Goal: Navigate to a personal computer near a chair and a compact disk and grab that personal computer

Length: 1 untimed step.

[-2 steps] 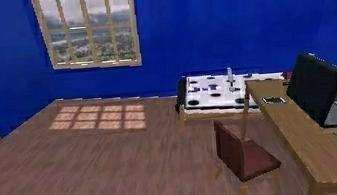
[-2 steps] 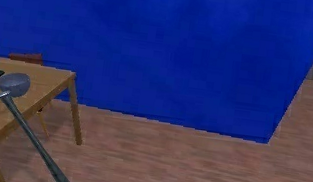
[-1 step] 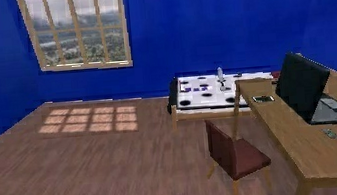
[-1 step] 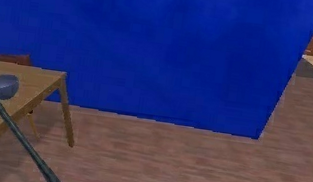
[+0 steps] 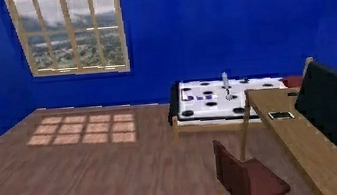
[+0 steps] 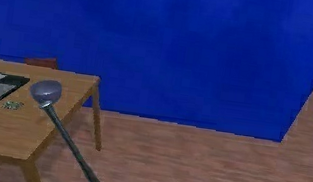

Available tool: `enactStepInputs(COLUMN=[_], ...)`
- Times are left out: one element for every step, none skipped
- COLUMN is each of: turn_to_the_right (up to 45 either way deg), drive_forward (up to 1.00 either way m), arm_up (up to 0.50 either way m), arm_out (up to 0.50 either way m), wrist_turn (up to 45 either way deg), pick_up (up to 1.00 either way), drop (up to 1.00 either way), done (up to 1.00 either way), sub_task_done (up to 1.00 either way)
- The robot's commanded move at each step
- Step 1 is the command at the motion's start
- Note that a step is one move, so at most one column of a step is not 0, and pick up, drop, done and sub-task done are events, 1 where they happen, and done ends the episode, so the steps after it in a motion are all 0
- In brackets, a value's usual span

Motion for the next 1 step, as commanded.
enactStepInputs(turn_to_the_right=[6.0], drive_forward=[0.00], arm_up=[0.00], arm_out=[0.00], wrist_turn=[0.0], pick_up=[0.00], drop=[0.00], done=[0.00], sub_task_done=[0.00])
